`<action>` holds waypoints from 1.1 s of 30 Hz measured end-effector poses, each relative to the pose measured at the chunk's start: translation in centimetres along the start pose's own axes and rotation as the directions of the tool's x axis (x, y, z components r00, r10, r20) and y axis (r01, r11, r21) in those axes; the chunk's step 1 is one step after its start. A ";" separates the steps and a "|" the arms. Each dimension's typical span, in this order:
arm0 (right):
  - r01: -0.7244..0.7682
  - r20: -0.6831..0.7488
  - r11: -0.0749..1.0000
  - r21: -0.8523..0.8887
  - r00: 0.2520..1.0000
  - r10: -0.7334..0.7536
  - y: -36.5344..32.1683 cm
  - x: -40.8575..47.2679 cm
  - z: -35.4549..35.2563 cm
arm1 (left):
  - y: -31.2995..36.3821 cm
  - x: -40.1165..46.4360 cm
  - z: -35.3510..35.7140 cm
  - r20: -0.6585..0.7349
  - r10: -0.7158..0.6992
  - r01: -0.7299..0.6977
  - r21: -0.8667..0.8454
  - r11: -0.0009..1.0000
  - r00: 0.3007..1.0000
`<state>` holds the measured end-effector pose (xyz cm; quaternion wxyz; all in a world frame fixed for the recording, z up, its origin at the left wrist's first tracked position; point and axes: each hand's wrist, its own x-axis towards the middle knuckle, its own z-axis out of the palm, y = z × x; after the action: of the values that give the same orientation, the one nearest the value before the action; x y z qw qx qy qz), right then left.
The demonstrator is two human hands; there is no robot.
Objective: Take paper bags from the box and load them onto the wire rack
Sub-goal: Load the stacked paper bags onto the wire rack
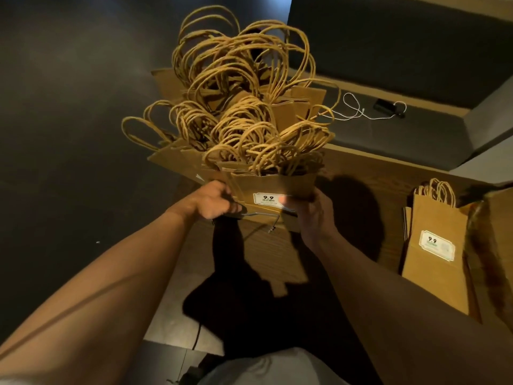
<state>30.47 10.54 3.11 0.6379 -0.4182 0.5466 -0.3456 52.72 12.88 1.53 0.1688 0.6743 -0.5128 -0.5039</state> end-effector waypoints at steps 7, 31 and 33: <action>0.070 -0.125 0.992 -0.108 0.989 -0.084 1.2 1.0 2.4 | -3.0 -1.0 -1.4 -0.225 0.027 -0.011 0.073 0.997 0.974; -0.214 -0.179 0.917 -0.337 0.971 0.161 2.9 2.2 3.9 | -4.6 -1.2 -2.6 -0.110 -0.386 0.397 0.120 0.910 0.916; -0.268 -0.181 0.900 -0.343 0.959 0.217 2.6 2.4 3.6 | -4.3 -1.8 -2.5 0.017 -0.475 0.469 0.138 0.872 0.880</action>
<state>34.39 10.06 -0.04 0.5479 -0.4327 0.6919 -0.1841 57.17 15.49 0.35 -0.0166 0.7755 -0.3686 -0.5123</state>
